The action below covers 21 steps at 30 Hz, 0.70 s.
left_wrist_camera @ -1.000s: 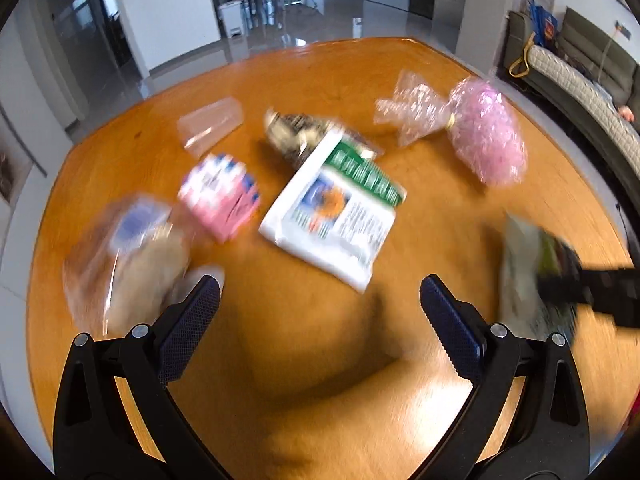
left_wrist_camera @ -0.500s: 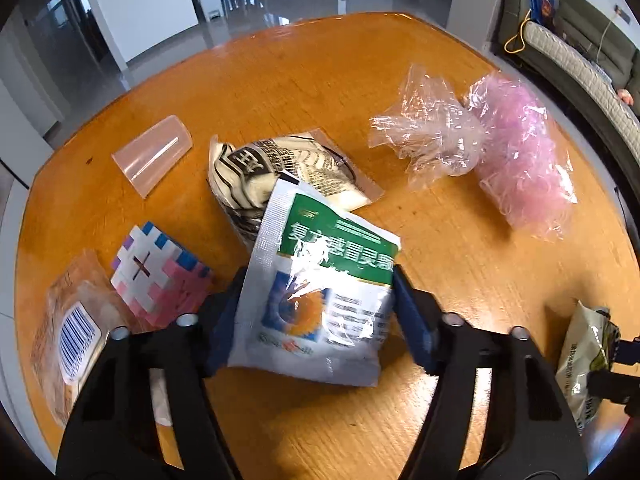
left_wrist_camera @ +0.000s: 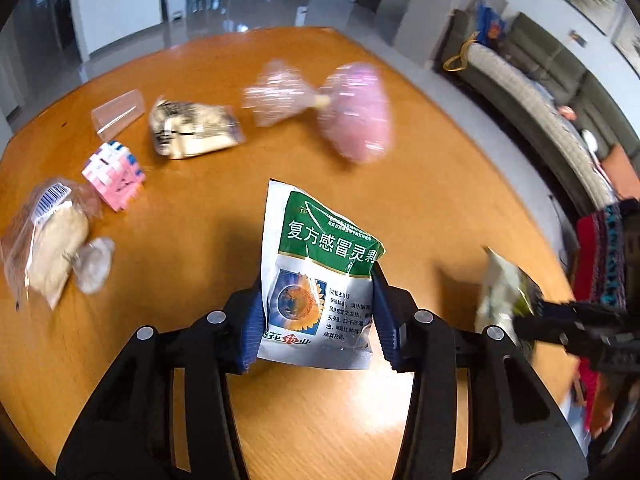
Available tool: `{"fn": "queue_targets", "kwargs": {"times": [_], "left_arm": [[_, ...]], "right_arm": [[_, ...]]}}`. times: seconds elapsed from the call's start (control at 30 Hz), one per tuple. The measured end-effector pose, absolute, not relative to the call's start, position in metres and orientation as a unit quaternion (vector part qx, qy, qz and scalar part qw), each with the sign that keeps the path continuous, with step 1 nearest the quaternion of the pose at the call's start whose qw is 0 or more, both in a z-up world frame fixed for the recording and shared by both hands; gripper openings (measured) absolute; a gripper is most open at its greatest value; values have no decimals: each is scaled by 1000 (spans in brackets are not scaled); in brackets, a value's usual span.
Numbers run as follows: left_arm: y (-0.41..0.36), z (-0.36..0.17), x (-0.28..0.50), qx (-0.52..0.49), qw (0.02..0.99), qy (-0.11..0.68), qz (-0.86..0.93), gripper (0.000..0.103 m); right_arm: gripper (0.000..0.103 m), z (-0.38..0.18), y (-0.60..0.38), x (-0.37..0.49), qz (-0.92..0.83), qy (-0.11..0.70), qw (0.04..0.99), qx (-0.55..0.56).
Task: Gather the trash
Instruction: 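Carry the sachet and snack packet to the black trash bag and release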
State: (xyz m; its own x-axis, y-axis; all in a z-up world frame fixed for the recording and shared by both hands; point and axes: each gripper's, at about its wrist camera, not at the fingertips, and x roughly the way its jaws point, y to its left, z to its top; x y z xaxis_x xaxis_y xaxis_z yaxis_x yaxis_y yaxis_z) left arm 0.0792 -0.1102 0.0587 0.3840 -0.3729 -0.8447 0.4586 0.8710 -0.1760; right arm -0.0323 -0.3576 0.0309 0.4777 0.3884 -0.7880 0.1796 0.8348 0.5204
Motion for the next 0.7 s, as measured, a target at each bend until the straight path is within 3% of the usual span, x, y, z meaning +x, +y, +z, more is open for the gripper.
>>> {"fn": "queue_targets", "kwargs": {"times": [0.7], "left_arm": [[-312, 71, -59, 117, 765, 457, -437, 46]], "right_arm": [[46, 44, -510, -224, -102, 425, 820, 370]]}}
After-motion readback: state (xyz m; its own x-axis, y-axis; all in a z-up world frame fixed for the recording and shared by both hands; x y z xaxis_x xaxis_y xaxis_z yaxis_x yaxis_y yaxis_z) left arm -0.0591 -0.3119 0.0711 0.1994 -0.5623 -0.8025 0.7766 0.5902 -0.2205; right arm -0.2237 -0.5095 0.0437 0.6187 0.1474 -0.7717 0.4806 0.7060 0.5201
